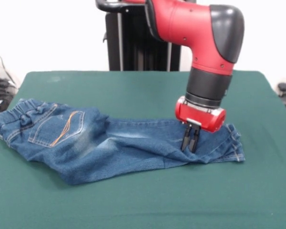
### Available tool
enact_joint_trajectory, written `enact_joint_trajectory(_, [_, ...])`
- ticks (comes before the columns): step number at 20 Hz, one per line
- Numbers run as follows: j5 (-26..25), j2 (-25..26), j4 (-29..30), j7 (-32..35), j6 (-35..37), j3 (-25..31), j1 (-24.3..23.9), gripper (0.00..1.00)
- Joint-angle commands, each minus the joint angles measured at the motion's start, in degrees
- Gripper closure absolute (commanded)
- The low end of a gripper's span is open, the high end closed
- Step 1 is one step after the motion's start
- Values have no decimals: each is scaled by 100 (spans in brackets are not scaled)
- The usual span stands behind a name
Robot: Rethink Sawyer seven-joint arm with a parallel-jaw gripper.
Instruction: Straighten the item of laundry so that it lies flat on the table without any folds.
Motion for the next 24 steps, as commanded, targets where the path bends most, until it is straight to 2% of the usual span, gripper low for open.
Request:
enact_joint_trajectory(1, [920, 458, 56, 1986, 253, 938, 775, 100])
enact_joint_trajectory(12, [1559, 353, 45, 1979, 383, 975, 1016, 100])
enact_joint_trajectory(24, [3542, 332, -81, 1770, 642, 714, 1881, 100])
